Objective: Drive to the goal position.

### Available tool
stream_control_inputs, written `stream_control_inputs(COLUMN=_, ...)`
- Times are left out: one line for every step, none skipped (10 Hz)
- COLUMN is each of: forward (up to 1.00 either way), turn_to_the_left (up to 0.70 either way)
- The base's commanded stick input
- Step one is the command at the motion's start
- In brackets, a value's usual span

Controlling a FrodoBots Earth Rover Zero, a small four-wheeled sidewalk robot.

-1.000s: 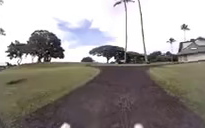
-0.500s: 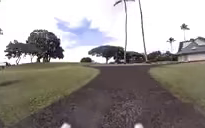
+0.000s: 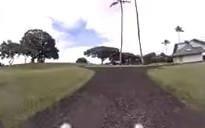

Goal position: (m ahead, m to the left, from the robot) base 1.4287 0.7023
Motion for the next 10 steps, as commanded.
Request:
stream_control_inputs(forward=0.70, turn_to_the_left=0.00)
stream_control_inputs(forward=0.70, turn_to_the_left=0.00)
stream_control_inputs(forward=0.70, turn_to_the_left=0.01)
stream_control_inputs(forward=0.70, turn_to_the_left=0.00)
stream_control_inputs(forward=0.70, turn_to_the_left=0.00)
stream_control_inputs(forward=0.70, turn_to_the_left=0.00)
stream_control_inputs(forward=0.70, turn_to_the_left=0.00)
stream_control_inputs(forward=0.70, turn_to_the_left=0.00)
stream_control_inputs(forward=0.70, turn_to_the_left=0.00)
stream_control_inputs(forward=0.70, turn_to_the_left=-0.05)
